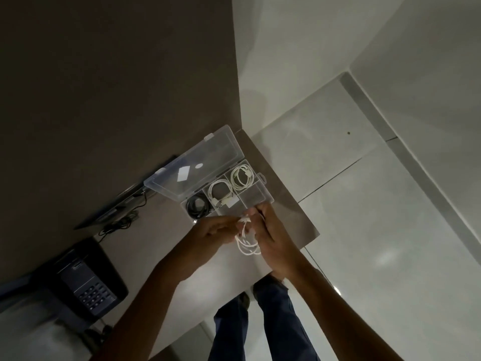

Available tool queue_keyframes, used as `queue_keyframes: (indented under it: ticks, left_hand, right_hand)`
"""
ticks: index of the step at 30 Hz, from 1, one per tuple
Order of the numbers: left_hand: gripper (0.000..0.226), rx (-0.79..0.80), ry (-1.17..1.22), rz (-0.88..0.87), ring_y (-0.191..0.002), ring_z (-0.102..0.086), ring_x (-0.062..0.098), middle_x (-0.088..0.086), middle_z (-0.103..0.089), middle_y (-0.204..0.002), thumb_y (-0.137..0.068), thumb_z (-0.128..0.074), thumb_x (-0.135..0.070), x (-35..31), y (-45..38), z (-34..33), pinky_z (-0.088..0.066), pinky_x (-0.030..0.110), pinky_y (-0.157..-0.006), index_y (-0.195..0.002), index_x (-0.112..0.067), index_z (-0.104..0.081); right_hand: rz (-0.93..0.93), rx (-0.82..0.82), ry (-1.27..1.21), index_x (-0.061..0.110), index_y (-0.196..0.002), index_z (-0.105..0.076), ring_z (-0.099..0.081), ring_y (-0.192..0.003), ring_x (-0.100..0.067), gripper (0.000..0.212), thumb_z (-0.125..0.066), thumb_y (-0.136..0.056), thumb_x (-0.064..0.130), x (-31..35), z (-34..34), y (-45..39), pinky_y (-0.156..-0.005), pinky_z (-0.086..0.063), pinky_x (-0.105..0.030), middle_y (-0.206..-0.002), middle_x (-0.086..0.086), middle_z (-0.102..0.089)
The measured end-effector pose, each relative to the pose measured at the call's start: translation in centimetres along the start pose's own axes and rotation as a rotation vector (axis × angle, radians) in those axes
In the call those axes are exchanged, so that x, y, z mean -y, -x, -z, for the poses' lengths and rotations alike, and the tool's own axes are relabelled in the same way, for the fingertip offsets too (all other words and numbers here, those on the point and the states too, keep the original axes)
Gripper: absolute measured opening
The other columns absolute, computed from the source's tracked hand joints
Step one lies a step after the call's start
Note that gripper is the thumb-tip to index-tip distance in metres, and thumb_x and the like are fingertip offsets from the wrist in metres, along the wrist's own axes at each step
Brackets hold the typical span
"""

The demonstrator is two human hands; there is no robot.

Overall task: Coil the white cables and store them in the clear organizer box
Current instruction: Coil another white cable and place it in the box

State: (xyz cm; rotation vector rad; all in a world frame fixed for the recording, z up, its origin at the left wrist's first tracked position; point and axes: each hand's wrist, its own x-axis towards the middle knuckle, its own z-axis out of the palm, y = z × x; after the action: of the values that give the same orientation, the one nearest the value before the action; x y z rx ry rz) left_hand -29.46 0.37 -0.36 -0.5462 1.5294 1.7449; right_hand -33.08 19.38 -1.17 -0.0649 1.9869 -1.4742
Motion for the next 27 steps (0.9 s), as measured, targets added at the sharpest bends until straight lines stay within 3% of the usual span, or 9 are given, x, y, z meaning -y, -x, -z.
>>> queue_keyframes:
  ticks: [6, 8, 10, 13, 15, 16, 19, 23, 27]
  left_hand:
    - [0.050, -0.102, 0.234, 0.083, -0.121, -0.074, 0.031, 0.014, -0.080, -0.122, -0.085, -0.083, -0.051, 1.6, -4.5, 1.2, -0.058, 0.043, -0.107, -0.120, -0.015, -0.080]
    - [0.027, -0.205, 0.212, 0.085, -0.113, -0.078, 0.031, 0.011, -0.083, -0.111, -0.090, -0.080, -0.039, 1.8, -5.9, 1.1, -0.059, 0.046, -0.103, -0.106, -0.018, -0.084]
    - [0.012, -0.315, 0.179, 0.060, -0.093, -0.082, 0.020, 0.002, -0.086, -0.092, -0.096, -0.077, -0.024, 1.9, -7.2, 0.6, -0.066, 0.035, -0.083, -0.090, -0.027, -0.087]
    - [0.029, -0.452, 0.048, -0.027, -0.080, -0.081, 0.004, -0.013, -0.084, -0.080, -0.095, -0.077, -0.017, 1.7, -8.6, -0.5, -0.063, 0.015, -0.065, -0.079, -0.040, -0.085]
    - [0.022, -0.552, -0.131, -0.141, -0.081, -0.078, -0.003, -0.018, -0.083, -0.084, -0.096, -0.077, -0.014, 2.0, -9.4, -1.1, -0.062, 0.014, -0.074, -0.092, -0.035, -0.084]
    - [0.014, -0.596, -0.178, -0.189, -0.084, -0.077, -0.003, -0.013, -0.082, -0.090, -0.096, -0.076, -0.012, 2.2, -9.7, -1.3, -0.062, 0.017, -0.080, -0.102, -0.022, -0.085]
    - [0.019, -0.707, -0.290, -0.292, -0.086, -0.074, -0.008, 0.003, -0.081, -0.099, -0.096, -0.075, -0.004, 2.5, -10.5, -2.0, -0.060, 0.010, -0.082, -0.113, 0.001, -0.080]
    - [0.021, -0.795, -0.393, -0.386, -0.095, -0.080, 0.020, 0.016, -0.084, -0.104, -0.095, -0.076, -0.004, 2.6, -11.3, -2.9, -0.058, 0.008, -0.080, -0.113, 0.006, -0.080]
    - [0.023, -0.882, -0.417, -0.391, -0.090, -0.072, 0.019, 0.018, -0.081, -0.103, -0.093, -0.080, -0.012, 3.1, -11.6, -3.6, -0.050, -0.004, -0.072, -0.113, -0.002, -0.081]
  right_hand:
    - [0.073, 0.014, 0.056, 0.018, -0.108, -0.054, -0.070, -0.079, -0.003, 0.009, -0.048, -0.113, 0.020, -2.7, 0.6, -4.5, -0.068, -0.055, -0.015, -0.092, 0.004, -0.068]
    - [0.066, -0.026, 0.049, 0.012, -0.109, -0.062, -0.070, -0.084, -0.008, 0.011, -0.055, -0.110, 0.021, -3.3, 1.0, -5.4, -0.071, -0.055, -0.017, -0.096, -0.002, -0.071]
    - [0.035, -0.057, 0.069, 0.010, -0.116, -0.070, -0.069, -0.087, -0.003, 0.017, -0.061, -0.107, 0.022, -3.9, 1.9, -6.0, -0.072, -0.055, -0.014, -0.102, -0.002, -0.074]
    - [0.064, -0.084, 0.128, 0.008, -0.123, -0.075, -0.071, -0.079, 0.003, 0.023, -0.067, -0.103, 0.016, -4.5, 3.4, -6.4, -0.066, -0.058, -0.013, -0.107, -0.002, -0.079]
    - [0.080, -0.099, 0.141, 0.007, -0.129, -0.074, -0.074, -0.079, 0.003, 0.028, -0.069, -0.102, 0.013, -4.9, 4.1, -6.5, -0.066, -0.061, -0.014, -0.112, -0.002, -0.079]
    - [0.079, -0.107, 0.154, 0.007, -0.131, -0.073, -0.075, -0.082, 0.003, 0.030, -0.070, -0.102, 0.012, -5.0, 4.3, -6.5, -0.071, -0.062, -0.016, -0.115, -0.003, -0.079]
    - [0.050, -0.146, 0.223, 0.008, -0.130, -0.074, -0.079, -0.100, -0.017, 0.031, -0.072, -0.099, 0.010, -5.5, 4.6, -6.8, -0.090, -0.066, -0.033, -0.120, -0.008, -0.080]
    - [0.091, -0.279, 0.303, 0.007, -0.120, -0.079, -0.080, -0.093, -0.017, 0.025, -0.078, -0.095, 0.009, -6.1, 3.8, -7.2, -0.086, -0.067, -0.035, -0.109, -0.007, -0.083]
    - [0.062, -0.380, 0.394, 0.017, -0.114, -0.082, -0.072, -0.089, -0.013, 0.021, -0.079, -0.094, 0.013, -6.9, 2.6, -7.4, -0.078, -0.066, -0.027, -0.105, 0.002, -0.074]
